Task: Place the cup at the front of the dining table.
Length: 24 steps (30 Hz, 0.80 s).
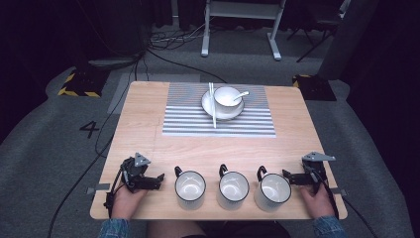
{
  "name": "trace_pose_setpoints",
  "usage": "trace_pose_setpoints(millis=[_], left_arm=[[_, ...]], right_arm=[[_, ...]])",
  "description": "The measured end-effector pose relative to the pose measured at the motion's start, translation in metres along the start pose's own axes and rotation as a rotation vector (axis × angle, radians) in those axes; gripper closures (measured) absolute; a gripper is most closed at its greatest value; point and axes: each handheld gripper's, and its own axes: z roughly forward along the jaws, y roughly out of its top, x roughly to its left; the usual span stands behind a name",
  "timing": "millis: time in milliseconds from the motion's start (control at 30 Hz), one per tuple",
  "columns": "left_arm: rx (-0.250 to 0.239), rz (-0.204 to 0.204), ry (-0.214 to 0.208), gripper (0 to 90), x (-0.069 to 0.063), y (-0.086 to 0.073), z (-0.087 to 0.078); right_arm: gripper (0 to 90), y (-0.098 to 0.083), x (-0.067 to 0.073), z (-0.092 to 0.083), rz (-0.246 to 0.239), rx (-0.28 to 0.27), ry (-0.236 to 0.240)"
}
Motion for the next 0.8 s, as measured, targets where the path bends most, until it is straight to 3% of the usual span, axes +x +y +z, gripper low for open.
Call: trace_pose_setpoints(millis=[800], left_arm=[[0.002, 0.002, 0.008, 1.3, 0.0001, 0.0010, 0.0009]], right_arm=[[0.6, -0.0002, -0.0005, 0.0001, -0.006, 0.000, -0.002]])
